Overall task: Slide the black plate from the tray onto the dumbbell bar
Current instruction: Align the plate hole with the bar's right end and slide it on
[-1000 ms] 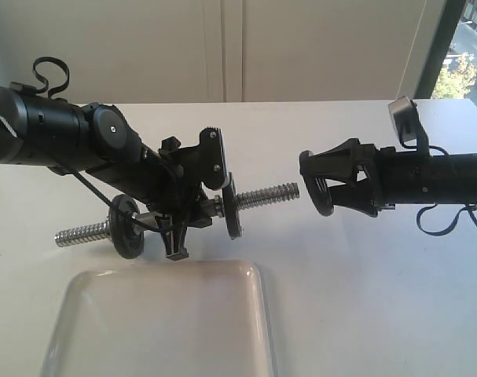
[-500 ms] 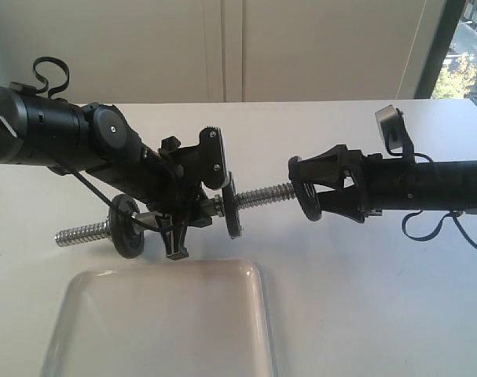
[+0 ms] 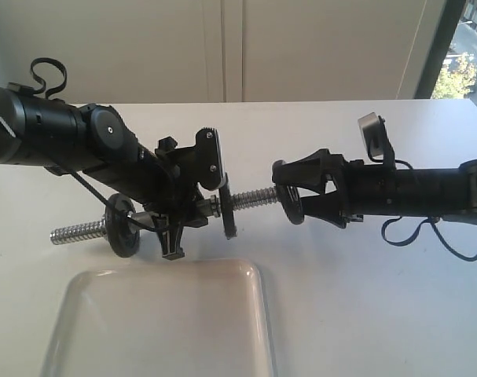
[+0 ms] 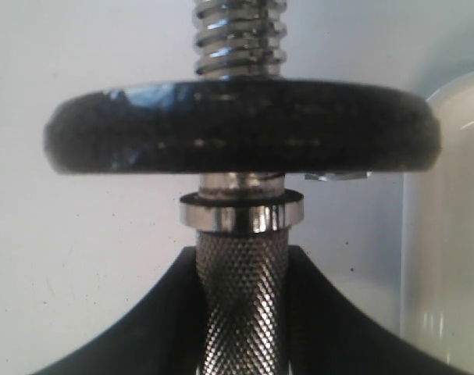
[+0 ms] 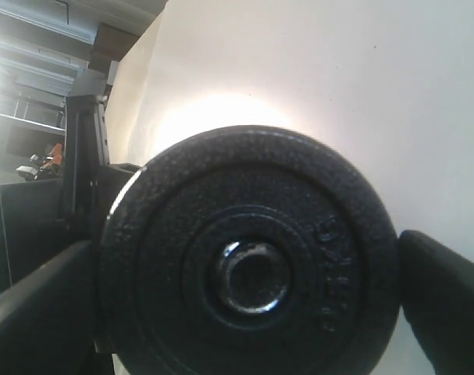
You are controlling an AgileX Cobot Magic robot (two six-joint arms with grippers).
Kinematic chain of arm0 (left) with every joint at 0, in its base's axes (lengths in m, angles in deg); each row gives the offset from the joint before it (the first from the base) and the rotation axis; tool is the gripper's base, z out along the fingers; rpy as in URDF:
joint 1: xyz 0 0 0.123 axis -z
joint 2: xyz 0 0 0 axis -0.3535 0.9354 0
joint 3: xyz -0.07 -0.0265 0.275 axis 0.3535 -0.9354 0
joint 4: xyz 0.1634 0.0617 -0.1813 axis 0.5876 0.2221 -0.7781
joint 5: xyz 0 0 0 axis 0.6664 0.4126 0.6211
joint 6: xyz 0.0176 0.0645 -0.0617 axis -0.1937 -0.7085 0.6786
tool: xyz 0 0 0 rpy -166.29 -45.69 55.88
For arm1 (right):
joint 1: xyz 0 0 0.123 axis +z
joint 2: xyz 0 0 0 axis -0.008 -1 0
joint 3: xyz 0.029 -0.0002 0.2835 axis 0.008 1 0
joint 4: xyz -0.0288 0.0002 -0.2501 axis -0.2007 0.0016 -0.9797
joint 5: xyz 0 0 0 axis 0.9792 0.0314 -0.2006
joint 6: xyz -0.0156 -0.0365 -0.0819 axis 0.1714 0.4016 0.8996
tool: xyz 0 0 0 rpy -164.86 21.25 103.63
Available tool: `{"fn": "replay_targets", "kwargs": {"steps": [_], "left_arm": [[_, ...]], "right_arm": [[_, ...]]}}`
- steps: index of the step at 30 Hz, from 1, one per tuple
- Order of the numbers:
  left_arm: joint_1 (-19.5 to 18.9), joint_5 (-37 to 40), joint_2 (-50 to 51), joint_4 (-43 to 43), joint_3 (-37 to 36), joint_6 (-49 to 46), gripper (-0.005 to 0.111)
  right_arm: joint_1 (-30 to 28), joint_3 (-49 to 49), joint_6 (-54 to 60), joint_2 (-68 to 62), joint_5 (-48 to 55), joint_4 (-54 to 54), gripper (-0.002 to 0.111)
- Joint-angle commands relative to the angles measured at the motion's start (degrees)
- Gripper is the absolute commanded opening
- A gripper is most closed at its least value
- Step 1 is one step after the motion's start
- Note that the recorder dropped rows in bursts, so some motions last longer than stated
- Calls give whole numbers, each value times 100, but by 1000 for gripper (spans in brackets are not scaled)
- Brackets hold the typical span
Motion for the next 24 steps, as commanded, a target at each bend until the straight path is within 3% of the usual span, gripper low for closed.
{"fn": "replay_targets", "kwargs": {"steps": [1, 6, 24], "left_arm": [[27, -551, -292, -460, 126, 230, 0], [27, -901, -292, -610, 126, 344, 0], [27, -954, -342, -649, 126, 367, 0]], "right_arm": [[74, -17, 89, 48, 365, 126, 0], [74, -17, 89, 48, 365, 126, 0], [74, -189, -47, 48, 365, 126, 0]]}}
